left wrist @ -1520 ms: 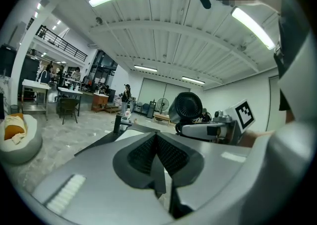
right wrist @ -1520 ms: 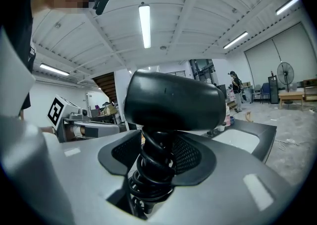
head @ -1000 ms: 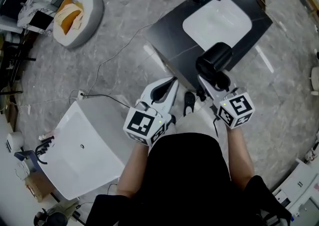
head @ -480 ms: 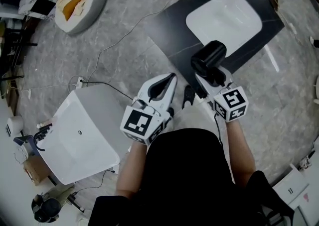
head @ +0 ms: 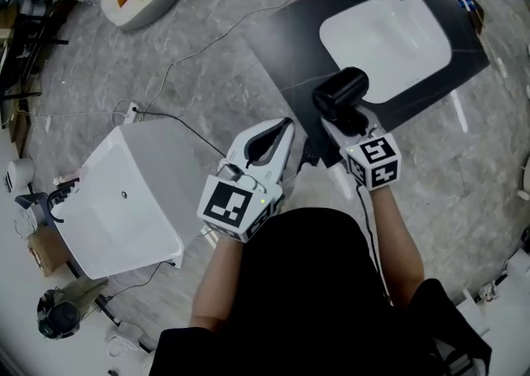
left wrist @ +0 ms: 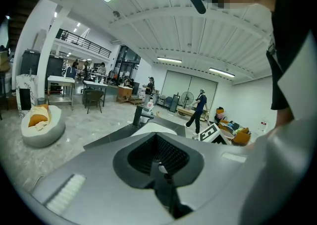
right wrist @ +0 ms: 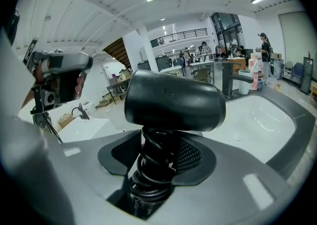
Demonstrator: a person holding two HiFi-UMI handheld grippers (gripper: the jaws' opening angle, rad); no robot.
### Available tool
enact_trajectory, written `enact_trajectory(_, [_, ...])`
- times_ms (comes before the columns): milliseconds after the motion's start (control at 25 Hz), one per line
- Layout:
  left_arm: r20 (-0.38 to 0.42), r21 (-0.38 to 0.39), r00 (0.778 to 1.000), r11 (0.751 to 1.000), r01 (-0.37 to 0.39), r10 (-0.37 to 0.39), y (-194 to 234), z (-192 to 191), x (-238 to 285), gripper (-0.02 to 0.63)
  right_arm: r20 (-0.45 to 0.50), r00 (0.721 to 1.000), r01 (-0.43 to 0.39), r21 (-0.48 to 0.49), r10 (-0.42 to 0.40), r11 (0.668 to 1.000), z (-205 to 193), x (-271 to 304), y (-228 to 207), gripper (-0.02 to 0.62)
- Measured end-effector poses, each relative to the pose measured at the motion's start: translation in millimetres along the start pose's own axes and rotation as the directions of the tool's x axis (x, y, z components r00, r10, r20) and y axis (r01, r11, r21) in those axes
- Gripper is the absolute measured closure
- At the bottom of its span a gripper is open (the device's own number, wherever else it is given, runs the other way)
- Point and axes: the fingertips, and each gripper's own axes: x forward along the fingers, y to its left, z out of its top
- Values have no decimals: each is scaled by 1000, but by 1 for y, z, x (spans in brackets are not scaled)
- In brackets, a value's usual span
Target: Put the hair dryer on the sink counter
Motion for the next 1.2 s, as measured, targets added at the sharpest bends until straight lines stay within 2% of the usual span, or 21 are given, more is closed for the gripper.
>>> enact_trajectory(280, [2, -31, 1000, 999, -30, 30, -2, -6, 5, 606, -77, 997, -21, -25, 19, 999, -17, 24, -7, 388])
enact_trajectory(640, [-11, -56, 999, 998, -42, 41, 3, -12, 3, 606, -149, 989, 13, -60, -21, 998, -32, 42, -13, 388])
enact_trajectory(1200, [3, -81, 996, 993, -84, 84, 16, -15, -1, 606, -199, 978, 43, -69, -56, 997, -40, 68, -21, 387])
